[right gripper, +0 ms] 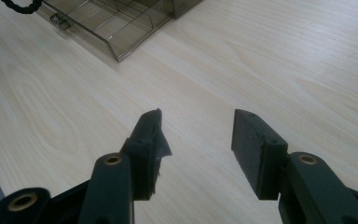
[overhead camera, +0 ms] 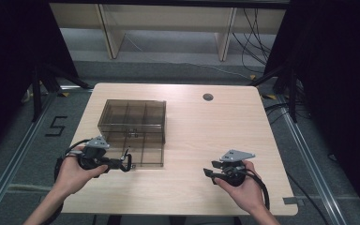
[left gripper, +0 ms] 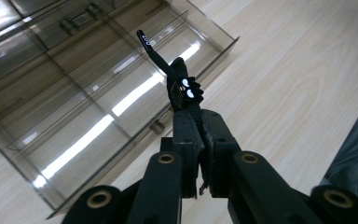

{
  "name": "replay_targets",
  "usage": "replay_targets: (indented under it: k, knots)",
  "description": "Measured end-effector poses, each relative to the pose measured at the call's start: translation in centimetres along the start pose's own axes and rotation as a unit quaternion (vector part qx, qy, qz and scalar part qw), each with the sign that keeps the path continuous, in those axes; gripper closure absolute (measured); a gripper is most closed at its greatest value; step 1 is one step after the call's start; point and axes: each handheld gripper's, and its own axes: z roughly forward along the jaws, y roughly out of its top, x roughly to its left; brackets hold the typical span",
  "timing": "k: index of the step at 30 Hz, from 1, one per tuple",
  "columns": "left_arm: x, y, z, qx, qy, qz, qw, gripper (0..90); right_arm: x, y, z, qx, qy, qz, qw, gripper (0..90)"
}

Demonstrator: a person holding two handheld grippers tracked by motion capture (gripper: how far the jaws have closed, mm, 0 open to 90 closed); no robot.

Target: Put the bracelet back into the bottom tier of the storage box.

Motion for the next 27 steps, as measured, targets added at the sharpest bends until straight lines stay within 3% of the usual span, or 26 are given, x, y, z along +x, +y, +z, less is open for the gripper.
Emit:
replay_targets:
  k: [8,9,10,18,21,23,24,26,27]
  knots:
    - [1.3,0.0,-0.5,0.006,0.011,-0.005,0.9999,84.3,0.1,0.0,0.1,0.002,-0.003,0.001,1.0,52.8]
    - [1.6,0.0,-0.7,0.01,0.011,0.009,0.9998,84.2,0.1,0.0,0.1,0.004,-0.001,0.004,1.0,52.8]
    - [1.6,0.0,-0.8,0.01,0.013,0.003,0.9999,84.0,0.3,0.0,0.1,0.007,0.0,0.015,0.9999,52.8]
    - [2.6,0.2,-1.2,0.027,0.021,0.01,0.9994,83.3,0.3,0.0,0.1,0.003,0.0,0.01,0.9999,52.5]
    - [2.9,0.3,-1.3,0.027,0.02,0.002,0.9994,84.2,0.3,0.0,0.1,0.003,0.0,0.009,1.0,52.4]
    - [3.1,0.4,-1.5,0.026,0.027,0.003,0.9993,88.5,0.2,0.0,0.2,0.0,0.002,0.007,1.0,52.4]
    - [3.0,0.3,-1.4,0.032,0.035,-0.005,0.9989,89.6,0.1,-0.1,0.2,0.0,0.002,-0.002,1.0,52.6]
    - [3.1,0.2,-1.2,0.041,0.039,0.003,0.9984,89.8,0.2,0.0,0.2,0.004,0.001,0.001,1.0,52.9]
    - [3.2,0.1,-1.3,0.046,0.033,-0.002,0.9984,89.7,0.3,0.0,0.1,0.005,0.0,0.001,1.0,52.9]
